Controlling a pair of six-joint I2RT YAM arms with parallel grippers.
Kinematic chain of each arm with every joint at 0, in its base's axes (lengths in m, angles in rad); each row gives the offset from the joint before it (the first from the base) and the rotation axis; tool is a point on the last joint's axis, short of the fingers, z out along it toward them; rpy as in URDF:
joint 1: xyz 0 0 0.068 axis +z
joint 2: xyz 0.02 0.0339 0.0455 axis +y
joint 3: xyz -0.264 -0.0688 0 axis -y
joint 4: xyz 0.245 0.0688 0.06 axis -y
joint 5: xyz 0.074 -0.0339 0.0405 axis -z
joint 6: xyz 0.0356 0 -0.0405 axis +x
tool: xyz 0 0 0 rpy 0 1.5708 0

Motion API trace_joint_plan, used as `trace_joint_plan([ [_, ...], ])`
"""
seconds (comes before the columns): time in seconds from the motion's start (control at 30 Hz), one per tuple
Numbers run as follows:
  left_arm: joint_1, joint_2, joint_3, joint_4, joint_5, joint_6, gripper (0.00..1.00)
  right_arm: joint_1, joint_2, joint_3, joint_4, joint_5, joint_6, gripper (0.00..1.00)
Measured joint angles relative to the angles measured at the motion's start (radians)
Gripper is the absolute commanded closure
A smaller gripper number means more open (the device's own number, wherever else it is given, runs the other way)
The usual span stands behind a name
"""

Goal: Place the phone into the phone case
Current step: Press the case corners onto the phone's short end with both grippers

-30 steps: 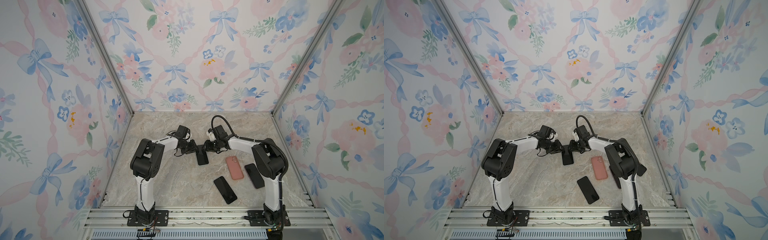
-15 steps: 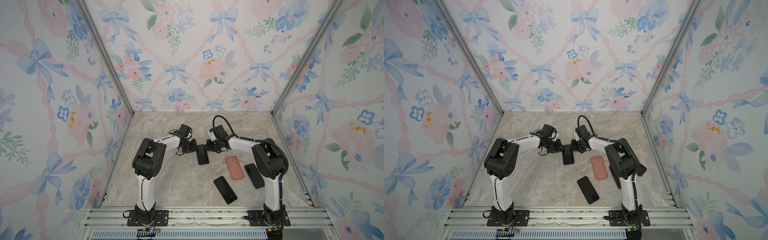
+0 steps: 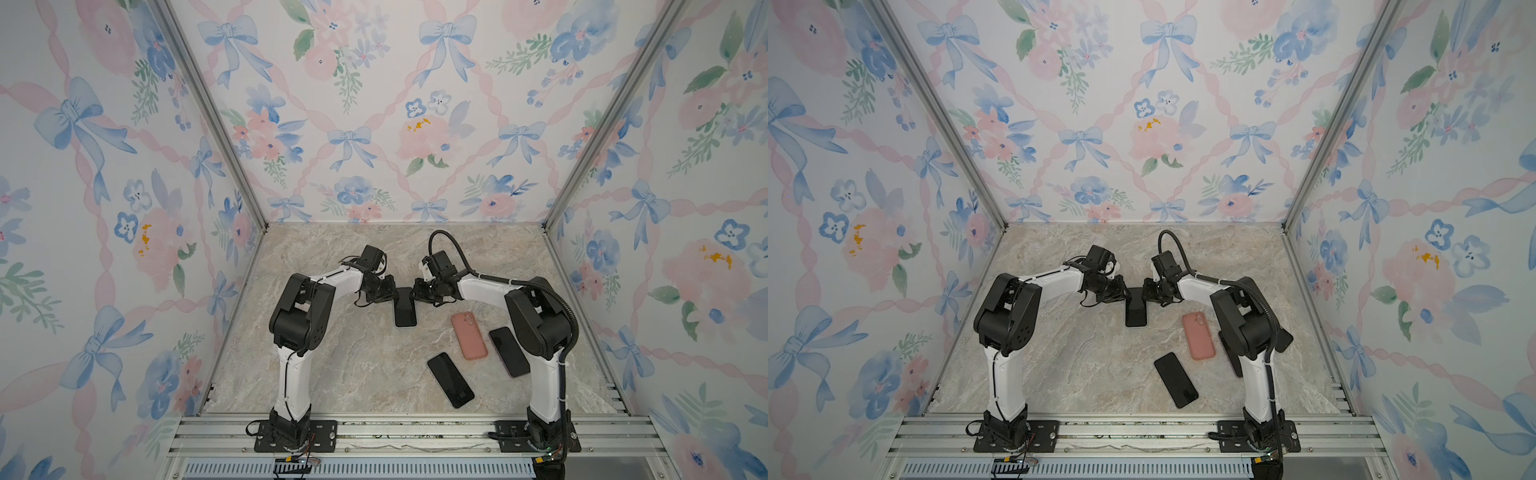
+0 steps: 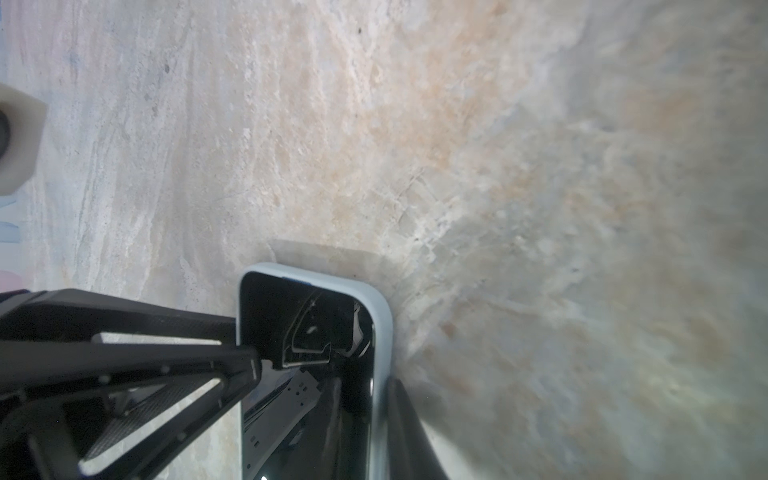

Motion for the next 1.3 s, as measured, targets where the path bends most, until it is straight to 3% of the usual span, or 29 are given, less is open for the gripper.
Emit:
trace_joint_plan([
  [0.23,0.002,0.064,0.092,0.001,-0.008,-0.001,0.73,-0.020,0.047,0.089,-0.050,0.039,-0.001,0.79],
  [0.73,0.061,0.244,0.359,0.015,-0.020,-0.004,0.73,-0.080,0.237,0.366,-0.067,0.008,-0.016,0.77],
  [1.3,0.081,0.283,0.405,0.053,-0.011,-0.030,0.72,-0.109,0.323,0.494,-0.072,-0.046,-0.020,0.77],
])
